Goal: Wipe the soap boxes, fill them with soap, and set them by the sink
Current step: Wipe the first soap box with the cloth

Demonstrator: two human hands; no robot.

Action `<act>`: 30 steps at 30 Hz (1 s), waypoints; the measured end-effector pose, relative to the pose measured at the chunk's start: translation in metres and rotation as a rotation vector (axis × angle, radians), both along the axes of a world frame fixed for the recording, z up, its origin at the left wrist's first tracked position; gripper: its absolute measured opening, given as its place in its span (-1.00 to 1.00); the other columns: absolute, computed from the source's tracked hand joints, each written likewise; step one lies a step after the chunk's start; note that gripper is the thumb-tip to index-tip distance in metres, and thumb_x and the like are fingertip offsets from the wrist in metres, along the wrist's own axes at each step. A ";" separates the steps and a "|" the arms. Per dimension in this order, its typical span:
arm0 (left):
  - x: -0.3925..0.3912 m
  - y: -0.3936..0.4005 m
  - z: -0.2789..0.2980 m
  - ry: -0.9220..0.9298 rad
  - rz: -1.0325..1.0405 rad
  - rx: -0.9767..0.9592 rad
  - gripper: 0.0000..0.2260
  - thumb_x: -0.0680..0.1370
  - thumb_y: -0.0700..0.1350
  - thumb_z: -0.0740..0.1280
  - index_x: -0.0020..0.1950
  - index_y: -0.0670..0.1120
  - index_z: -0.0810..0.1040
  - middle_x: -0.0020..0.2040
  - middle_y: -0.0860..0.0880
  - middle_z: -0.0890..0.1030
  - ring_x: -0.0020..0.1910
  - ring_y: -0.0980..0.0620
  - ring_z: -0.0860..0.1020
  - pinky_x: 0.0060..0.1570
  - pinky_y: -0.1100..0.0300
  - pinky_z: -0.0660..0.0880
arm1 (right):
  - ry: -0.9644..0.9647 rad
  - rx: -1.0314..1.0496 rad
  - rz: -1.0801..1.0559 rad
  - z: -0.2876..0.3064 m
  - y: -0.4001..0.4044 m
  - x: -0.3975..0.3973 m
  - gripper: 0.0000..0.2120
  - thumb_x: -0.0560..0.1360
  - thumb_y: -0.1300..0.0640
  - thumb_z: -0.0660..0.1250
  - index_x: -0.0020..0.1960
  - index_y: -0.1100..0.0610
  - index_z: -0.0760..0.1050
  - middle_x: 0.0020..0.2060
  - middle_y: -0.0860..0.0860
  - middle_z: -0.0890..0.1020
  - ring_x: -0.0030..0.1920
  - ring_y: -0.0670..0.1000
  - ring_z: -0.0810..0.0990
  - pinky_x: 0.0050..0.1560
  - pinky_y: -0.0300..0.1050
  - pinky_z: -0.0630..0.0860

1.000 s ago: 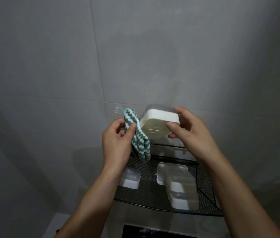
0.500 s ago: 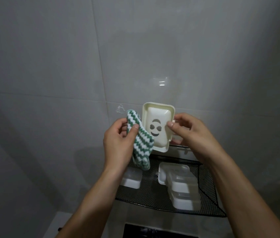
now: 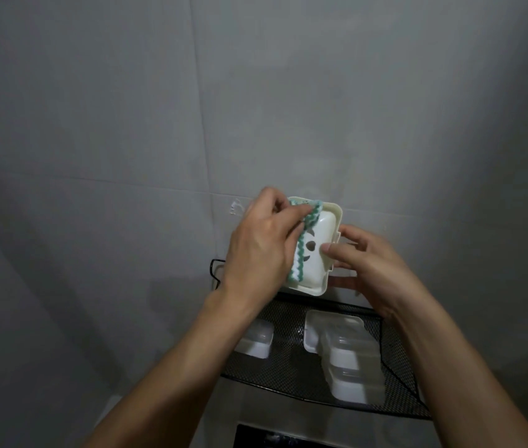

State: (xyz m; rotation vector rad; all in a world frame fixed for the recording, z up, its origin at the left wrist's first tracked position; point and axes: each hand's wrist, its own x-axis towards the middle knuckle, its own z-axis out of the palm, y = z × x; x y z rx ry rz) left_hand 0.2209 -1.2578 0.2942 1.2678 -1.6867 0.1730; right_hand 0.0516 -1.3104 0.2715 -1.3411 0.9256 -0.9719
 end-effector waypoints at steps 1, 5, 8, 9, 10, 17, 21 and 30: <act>-0.001 -0.002 0.003 -0.030 -0.016 -0.003 -0.78 0.57 -0.18 0.36 0.20 -0.10 0.67 -0.02 -0.10 0.50 -0.05 -0.06 0.53 -0.14 0.01 0.52 | -0.004 -0.010 -0.004 0.002 0.000 0.000 -0.73 0.53 0.31 0.36 0.20 0.12 0.59 -0.05 0.13 0.74 -0.13 0.02 0.71 -0.17 0.01 0.66; -0.009 -0.008 0.011 -0.201 -0.091 -0.015 -0.76 0.58 -0.13 0.35 0.23 -0.06 0.65 -0.01 -0.12 0.50 -0.03 -0.10 0.49 -0.14 0.00 0.49 | -0.007 -0.060 -0.008 0.008 0.001 0.001 -0.72 0.52 0.41 0.34 0.16 0.15 0.58 -0.08 0.15 0.74 -0.14 0.03 0.72 -0.17 0.01 0.68; -0.010 -0.014 0.016 -0.317 -0.087 -0.015 -0.72 0.58 -0.13 0.34 0.29 -0.07 0.61 0.00 -0.15 0.48 -0.07 -0.14 0.48 -0.12 -0.01 0.46 | -0.037 -0.098 -0.026 0.012 0.000 -0.001 -0.72 0.51 0.45 0.33 0.12 0.17 0.57 -0.17 0.12 0.73 -0.20 0.00 0.71 -0.26 -0.08 0.64; -0.011 -0.017 0.017 -0.351 -0.082 -0.007 -0.69 0.57 -0.15 0.34 0.31 -0.09 0.59 0.00 -0.16 0.48 -0.08 -0.15 0.48 -0.11 -0.01 0.46 | -0.045 -0.108 -0.036 0.013 0.000 -0.002 -0.72 0.51 0.46 0.33 0.12 0.17 0.56 -0.20 0.10 0.72 -0.23 -0.01 0.70 -0.29 -0.11 0.62; -0.011 -0.019 0.018 -0.375 -0.077 0.004 -0.67 0.55 -0.17 0.35 0.32 -0.11 0.57 0.00 -0.17 0.46 -0.09 -0.17 0.48 -0.11 -0.01 0.46 | -0.050 -0.118 -0.049 0.013 0.000 -0.002 -0.72 0.51 0.47 0.32 0.11 0.17 0.56 -0.22 0.08 0.72 -0.25 -0.02 0.70 -0.30 -0.12 0.62; 0.001 -0.029 0.020 -0.358 0.090 0.101 -0.75 0.58 -0.17 0.31 0.25 -0.14 0.56 -0.01 -0.09 0.39 -0.05 -0.09 0.44 -0.19 0.12 0.34 | -0.057 -0.157 -0.130 0.009 -0.003 -0.004 -0.74 0.50 0.43 0.36 0.05 0.10 0.57 -0.22 0.10 0.69 -0.25 -0.04 0.68 -0.31 -0.10 0.62; 0.000 -0.025 0.022 -0.324 0.055 0.082 -0.76 0.59 -0.19 0.29 0.24 -0.18 0.58 -0.02 -0.11 0.42 -0.04 -0.10 0.44 -0.14 -0.03 0.46 | -0.048 -0.168 -0.102 0.007 -0.002 -0.003 -0.72 0.50 0.41 0.37 0.07 0.08 0.60 -0.16 0.08 0.74 -0.16 0.01 0.73 -0.22 -0.01 0.65; -0.011 -0.019 0.024 -0.431 0.047 -0.074 -0.69 0.46 -0.17 0.41 0.21 -0.10 0.63 -0.03 -0.13 0.54 -0.12 -0.15 0.47 -0.18 -0.01 0.42 | -0.117 -0.145 -0.089 0.013 0.000 0.003 -0.72 0.50 0.46 0.34 0.09 0.14 0.56 -0.26 0.04 0.71 -0.24 -0.01 0.69 -0.25 -0.04 0.66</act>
